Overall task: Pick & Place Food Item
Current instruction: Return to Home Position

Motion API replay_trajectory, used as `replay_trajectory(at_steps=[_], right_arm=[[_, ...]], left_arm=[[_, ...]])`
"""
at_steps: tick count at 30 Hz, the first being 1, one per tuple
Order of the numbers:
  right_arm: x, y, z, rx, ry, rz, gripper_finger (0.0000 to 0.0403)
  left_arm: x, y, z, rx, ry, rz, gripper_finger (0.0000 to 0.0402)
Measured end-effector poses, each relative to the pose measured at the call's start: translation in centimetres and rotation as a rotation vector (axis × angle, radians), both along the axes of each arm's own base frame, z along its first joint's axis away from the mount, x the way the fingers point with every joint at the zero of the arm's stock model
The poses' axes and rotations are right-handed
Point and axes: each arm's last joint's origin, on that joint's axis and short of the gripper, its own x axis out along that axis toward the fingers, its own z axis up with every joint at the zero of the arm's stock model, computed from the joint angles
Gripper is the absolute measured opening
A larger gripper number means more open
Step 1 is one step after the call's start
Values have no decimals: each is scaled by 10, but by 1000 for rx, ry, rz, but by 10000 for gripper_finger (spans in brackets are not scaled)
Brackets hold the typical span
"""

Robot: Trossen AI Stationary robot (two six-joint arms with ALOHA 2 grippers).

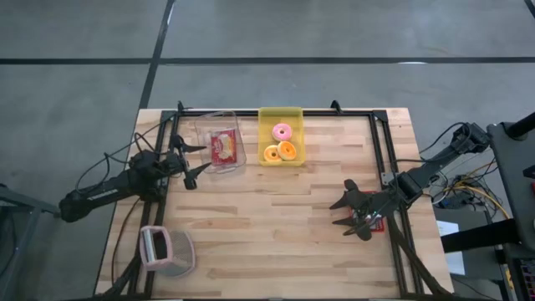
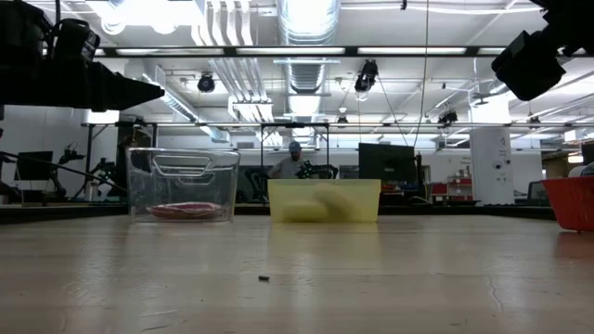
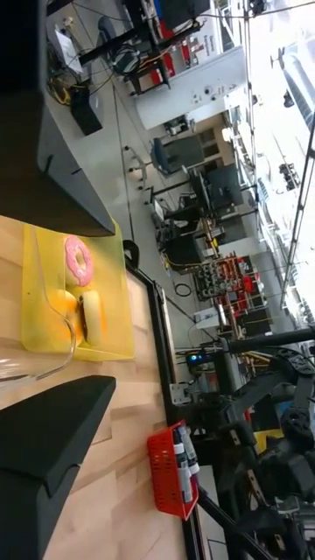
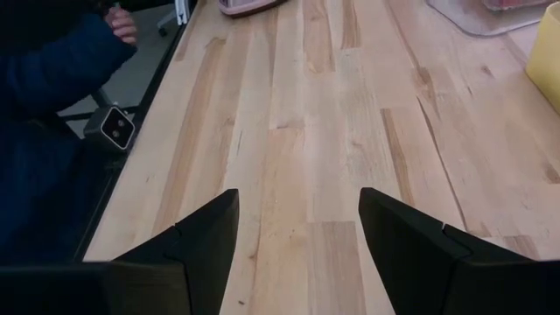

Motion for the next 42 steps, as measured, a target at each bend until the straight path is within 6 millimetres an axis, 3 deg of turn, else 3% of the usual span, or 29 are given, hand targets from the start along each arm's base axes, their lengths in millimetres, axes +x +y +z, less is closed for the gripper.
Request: replay_trajectory(at_steps=[11, 30, 36, 39, 42], right_arm=[[5, 3, 22, -3, -181, 33, 233], [4, 3, 22, -9, -182, 49, 233], [6, 1, 22, -225, -248, 77, 233], [7, 3, 22, -182, -317, 126, 233], [5, 4, 9, -183, -395, 207, 233]], left_arm=[[0, 0, 0, 2, 1, 0, 277], [0, 0, 0, 1, 4, 1, 277], [0, 0, 0, 1, 4, 1, 277], [0, 0, 0, 1, 4, 1, 277], [0, 0, 0, 1, 4, 1, 277]])
